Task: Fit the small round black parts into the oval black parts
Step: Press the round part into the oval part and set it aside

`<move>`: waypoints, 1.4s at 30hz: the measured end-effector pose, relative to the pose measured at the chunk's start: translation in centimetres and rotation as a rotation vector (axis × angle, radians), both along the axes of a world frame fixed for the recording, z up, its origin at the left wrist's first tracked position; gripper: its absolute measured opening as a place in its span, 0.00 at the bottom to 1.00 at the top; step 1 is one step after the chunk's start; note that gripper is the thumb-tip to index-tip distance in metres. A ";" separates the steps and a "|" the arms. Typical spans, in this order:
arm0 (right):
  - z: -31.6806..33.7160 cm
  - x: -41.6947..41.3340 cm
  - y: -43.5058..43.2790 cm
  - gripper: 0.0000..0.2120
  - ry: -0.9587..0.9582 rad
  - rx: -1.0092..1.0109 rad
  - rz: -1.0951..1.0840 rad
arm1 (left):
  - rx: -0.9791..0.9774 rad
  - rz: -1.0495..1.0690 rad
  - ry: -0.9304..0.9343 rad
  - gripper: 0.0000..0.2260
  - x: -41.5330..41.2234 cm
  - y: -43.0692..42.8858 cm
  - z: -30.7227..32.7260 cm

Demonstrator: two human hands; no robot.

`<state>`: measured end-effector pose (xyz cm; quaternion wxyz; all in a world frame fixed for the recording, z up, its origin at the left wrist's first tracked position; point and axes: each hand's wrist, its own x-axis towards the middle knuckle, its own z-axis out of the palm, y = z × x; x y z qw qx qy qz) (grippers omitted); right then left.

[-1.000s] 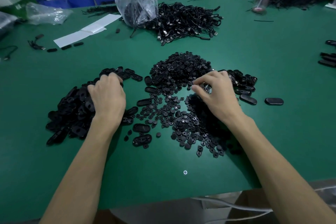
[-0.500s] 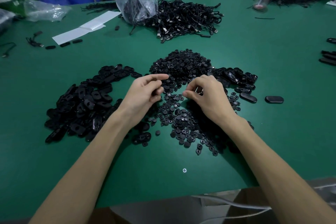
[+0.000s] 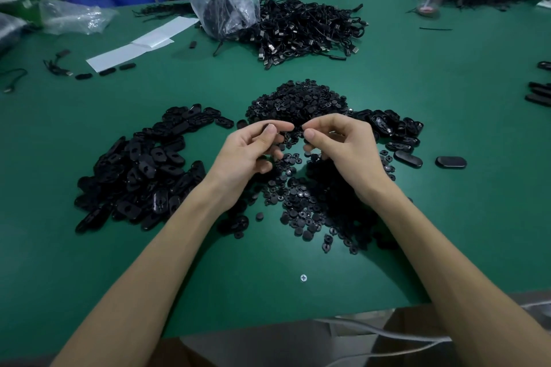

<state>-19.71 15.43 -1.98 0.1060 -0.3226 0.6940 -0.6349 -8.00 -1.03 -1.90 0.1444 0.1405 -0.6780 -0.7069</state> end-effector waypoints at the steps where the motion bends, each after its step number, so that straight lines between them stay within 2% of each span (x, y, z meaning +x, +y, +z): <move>1: 0.0 0.0 0.0 0.03 -0.016 -0.011 0.002 | -0.021 0.008 0.002 0.11 0.0 0.1 0.0; 5: -0.1 -0.3 0.1 0.04 -0.038 -0.022 0.010 | -0.018 0.004 0.051 0.12 0.1 0.3 0.3; 14: -0.3 -0.1 -0.1 0.10 0.041 0.117 0.026 | -0.026 0.056 0.071 0.11 0.0 0.5 0.3; 20: -0.3 0.1 -0.1 0.07 0.083 0.151 0.009 | 0.010 0.066 0.097 0.09 0.0 0.7 0.2; 28: -0.2 -0.1 0.0 0.09 0.141 0.137 0.018 | 0.047 0.157 0.087 0.07 0.2 0.8 0.2; 34: -0.1 -0.2 0.1 0.08 -0.114 -0.066 0.059 | 0.089 0.202 0.044 0.09 0.1 1.0 0.3; 42: 0.0 0.1 0.1 0.08 -0.172 -0.104 0.178 | 0.075 0.196 0.010 0.09 0.0 1.1 0.1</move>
